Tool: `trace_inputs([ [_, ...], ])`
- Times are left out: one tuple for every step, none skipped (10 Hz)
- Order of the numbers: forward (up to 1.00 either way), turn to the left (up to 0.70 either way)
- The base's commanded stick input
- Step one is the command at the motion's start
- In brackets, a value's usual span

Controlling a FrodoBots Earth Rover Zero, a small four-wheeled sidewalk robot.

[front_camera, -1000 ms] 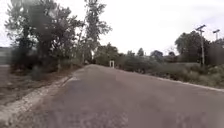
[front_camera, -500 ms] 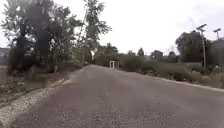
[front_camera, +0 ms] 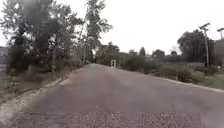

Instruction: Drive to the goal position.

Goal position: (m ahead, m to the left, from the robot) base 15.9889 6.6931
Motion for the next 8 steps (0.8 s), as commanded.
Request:
trace_inputs([
  [0.70,0.30],
  [0.70,0.35],
  [0.70,0.35],
  [0.70,0.33],
  [0.70,0.22],
  [0.70,0.00],
  [0.70,0.00],
  [0.70,0.00],
])
